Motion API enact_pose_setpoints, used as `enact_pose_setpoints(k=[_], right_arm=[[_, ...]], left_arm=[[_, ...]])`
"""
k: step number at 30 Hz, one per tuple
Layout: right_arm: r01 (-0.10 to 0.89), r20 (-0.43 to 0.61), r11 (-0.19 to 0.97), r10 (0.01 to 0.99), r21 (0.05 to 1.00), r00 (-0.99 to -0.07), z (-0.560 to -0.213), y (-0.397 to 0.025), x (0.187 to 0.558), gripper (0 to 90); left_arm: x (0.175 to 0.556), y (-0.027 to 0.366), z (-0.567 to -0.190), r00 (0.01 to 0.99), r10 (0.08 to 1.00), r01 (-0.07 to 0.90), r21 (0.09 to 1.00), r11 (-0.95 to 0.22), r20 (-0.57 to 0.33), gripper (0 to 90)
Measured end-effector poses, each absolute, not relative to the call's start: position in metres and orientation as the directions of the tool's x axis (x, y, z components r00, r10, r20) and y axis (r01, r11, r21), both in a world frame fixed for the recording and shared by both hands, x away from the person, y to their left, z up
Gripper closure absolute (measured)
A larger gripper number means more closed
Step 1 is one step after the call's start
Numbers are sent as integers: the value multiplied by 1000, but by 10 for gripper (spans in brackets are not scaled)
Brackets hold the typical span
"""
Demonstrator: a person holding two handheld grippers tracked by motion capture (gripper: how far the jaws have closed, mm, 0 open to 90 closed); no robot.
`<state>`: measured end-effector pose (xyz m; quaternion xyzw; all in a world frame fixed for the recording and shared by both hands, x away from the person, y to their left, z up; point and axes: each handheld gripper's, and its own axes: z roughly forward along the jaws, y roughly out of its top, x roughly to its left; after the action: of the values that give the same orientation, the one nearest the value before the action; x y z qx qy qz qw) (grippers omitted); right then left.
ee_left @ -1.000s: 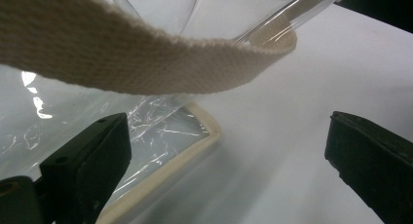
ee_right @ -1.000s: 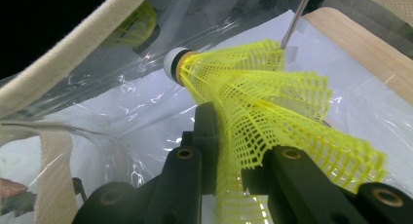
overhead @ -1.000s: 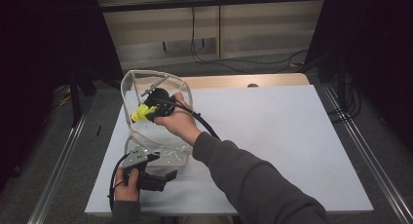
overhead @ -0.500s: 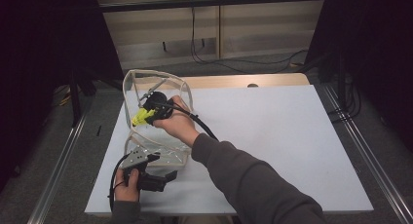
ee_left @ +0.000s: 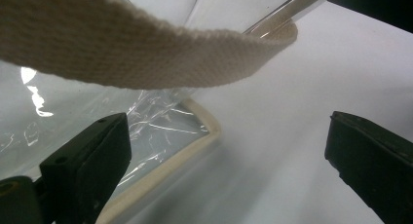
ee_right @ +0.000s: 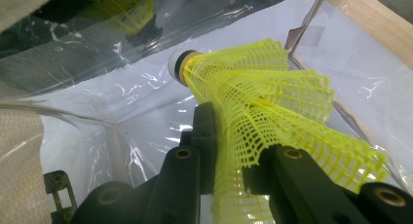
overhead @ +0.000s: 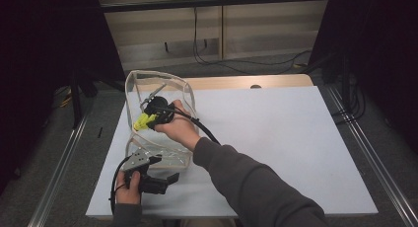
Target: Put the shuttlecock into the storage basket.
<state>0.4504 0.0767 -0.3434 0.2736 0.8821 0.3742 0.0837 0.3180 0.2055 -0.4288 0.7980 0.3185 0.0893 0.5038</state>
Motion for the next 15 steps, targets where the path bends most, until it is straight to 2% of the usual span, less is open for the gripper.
enact_pose_setpoints(k=[15], right_arm=[[442,83,601,529,665,-844,-355,80,449,781]], left_arm=[[318,205,-429,781,599,419,860,-293,-176,31]])
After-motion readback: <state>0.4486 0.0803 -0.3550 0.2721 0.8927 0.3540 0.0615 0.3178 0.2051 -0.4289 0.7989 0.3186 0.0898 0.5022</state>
